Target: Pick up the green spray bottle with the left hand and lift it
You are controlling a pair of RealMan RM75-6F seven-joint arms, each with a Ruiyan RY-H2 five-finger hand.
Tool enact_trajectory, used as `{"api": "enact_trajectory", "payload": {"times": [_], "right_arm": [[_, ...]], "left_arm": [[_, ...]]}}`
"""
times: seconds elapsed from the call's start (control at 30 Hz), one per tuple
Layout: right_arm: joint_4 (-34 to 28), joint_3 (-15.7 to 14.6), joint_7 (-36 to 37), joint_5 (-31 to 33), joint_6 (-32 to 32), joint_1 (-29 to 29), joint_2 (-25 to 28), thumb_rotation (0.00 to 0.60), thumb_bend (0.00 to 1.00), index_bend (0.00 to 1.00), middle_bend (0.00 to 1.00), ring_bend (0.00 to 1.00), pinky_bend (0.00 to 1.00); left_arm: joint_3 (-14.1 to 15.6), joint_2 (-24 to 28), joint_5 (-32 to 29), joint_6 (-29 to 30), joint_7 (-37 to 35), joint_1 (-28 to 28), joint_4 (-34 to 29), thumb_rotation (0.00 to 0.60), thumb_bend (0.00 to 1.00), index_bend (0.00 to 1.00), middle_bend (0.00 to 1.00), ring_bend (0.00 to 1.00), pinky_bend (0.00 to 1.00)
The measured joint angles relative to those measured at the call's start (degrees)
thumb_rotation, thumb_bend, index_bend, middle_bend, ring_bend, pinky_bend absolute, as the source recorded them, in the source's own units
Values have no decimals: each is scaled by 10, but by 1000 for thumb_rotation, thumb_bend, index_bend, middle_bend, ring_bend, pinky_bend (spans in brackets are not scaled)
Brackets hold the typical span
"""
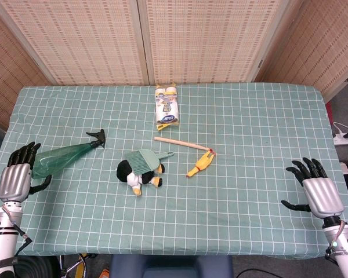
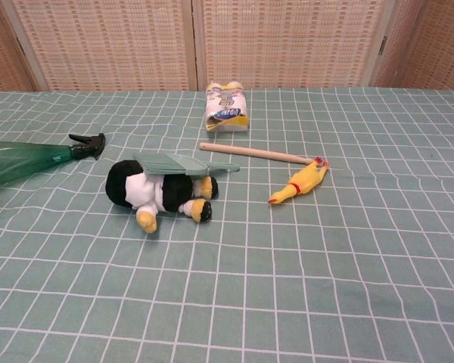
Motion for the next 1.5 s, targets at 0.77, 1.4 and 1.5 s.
{"api": "enact_trajectory", "payload": {"times": [0.77, 1.4, 1.5], "right_arm": [[-8, 1, -9, 6, -7, 3, 2, 600, 0, 235, 122, 0, 0], [-1, 0, 10, 0, -10, 5, 4, 600, 0, 235, 135, 0, 0], [0, 0, 11, 0, -11, 5, 4, 600, 0, 234, 138, 0, 0]], "left_arm": [[-13, -1, 3, 4, 17, -12, -23, 600, 295, 0, 0, 0, 53], [-92, -164, -346, -53, 412, -252, 27, 600, 295, 0, 38, 16, 107], [-104, -200, -402, -59, 445, -286, 80, 600, 295, 0, 45, 20, 108]]}}
